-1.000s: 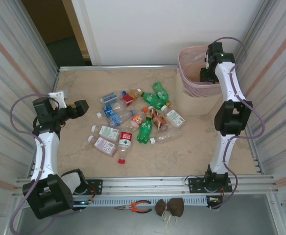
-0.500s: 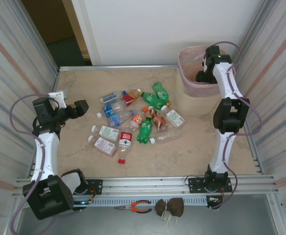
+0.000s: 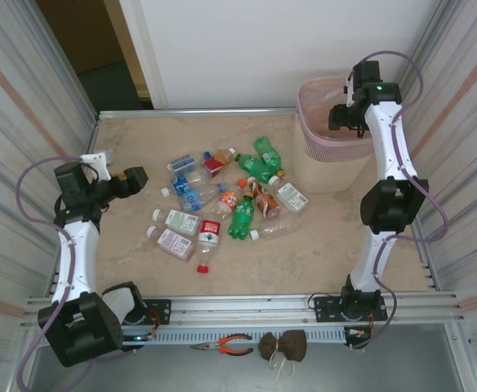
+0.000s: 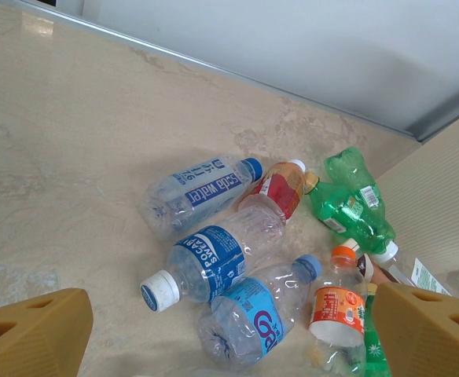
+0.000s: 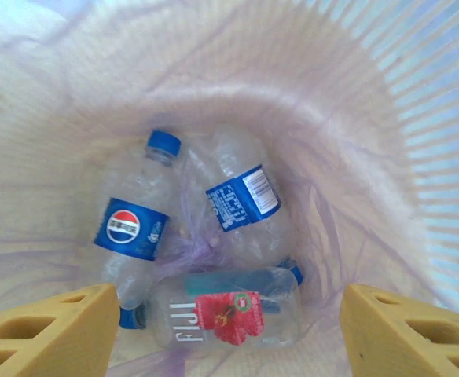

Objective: Put the plastic bottles in the bin

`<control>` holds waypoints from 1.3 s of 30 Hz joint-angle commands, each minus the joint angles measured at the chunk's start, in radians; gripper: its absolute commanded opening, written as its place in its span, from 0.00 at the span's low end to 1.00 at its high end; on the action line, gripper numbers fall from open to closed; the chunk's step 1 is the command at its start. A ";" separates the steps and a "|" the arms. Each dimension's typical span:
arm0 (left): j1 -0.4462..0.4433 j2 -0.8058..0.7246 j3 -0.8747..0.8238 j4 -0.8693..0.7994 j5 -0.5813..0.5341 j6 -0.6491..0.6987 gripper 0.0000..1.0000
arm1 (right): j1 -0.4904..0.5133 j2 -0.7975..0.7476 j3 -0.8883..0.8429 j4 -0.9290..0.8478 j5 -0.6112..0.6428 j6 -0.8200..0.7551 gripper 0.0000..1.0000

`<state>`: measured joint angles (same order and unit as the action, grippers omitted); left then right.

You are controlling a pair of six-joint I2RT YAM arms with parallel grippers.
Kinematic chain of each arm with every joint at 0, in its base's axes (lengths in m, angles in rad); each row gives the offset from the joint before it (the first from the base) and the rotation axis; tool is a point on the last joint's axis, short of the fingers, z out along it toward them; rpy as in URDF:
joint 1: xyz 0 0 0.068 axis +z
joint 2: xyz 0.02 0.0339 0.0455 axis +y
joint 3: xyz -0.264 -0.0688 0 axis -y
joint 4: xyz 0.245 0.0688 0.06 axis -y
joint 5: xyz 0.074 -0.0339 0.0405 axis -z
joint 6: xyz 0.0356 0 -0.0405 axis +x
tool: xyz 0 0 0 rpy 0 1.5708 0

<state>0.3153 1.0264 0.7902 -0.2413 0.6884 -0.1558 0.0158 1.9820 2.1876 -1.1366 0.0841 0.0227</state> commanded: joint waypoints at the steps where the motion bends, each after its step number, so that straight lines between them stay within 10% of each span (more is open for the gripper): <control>1: 0.009 -0.024 0.000 -0.009 0.009 -0.004 0.92 | 0.015 -0.080 0.030 -0.020 -0.025 0.034 0.73; 14: -0.283 0.004 0.116 -0.278 -0.360 0.084 0.88 | 0.057 -0.334 -0.046 0.105 -0.153 0.109 0.73; 23: -0.607 -0.010 0.162 -0.422 -0.576 0.050 0.83 | 0.058 -0.657 -0.423 0.403 -0.400 0.251 0.74; 39: -1.115 0.075 0.105 -0.634 -0.823 -0.316 0.72 | 0.060 -0.863 -0.744 0.523 -0.514 0.328 0.73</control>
<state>-0.7422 1.0950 0.9237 -0.8074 -0.0654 -0.3420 0.0727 1.1622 1.4651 -0.6537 -0.3977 0.3313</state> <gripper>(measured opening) 0.724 0.729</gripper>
